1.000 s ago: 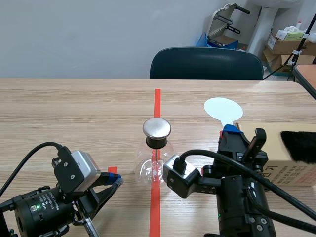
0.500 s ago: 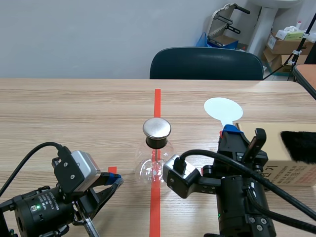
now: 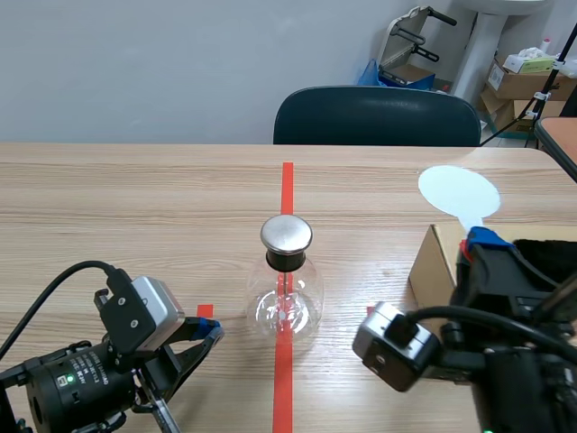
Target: Do the electroscope experiment
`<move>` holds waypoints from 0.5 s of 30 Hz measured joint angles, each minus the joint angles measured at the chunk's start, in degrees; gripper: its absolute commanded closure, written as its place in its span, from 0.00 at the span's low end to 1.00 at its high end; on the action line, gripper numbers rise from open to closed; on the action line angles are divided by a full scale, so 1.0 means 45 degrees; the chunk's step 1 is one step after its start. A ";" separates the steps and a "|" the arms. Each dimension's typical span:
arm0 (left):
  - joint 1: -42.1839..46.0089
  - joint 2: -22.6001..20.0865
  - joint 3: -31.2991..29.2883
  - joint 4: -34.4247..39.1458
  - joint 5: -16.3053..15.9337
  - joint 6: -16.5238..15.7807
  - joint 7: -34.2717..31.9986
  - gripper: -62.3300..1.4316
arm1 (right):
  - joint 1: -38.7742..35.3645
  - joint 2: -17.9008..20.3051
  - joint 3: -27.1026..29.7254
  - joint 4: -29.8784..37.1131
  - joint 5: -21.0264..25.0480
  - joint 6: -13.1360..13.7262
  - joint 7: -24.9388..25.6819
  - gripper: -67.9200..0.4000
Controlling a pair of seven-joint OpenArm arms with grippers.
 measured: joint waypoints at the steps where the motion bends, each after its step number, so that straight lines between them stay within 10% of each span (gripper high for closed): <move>1: 0.0000 0.0000 0.0000 0.0000 0.0000 0.0000 0.0019 0.91 | -0.0287 0.0000 0.0427 0.0092 0.0000 0.0029 0.0437 0.98; 7: 0.0000 0.0000 0.0000 0.0000 -0.0005 0.0000 0.0078 0.90 | -0.1069 0.0000 0.2807 0.0136 0.1530 0.0083 0.3089 0.98; 15: 0.0000 -0.0607 -0.0083 0.0010 -0.0010 -0.0578 -0.0151 0.65 | -0.0826 -0.0520 0.5615 -0.0243 0.4668 0.0034 0.7402 0.98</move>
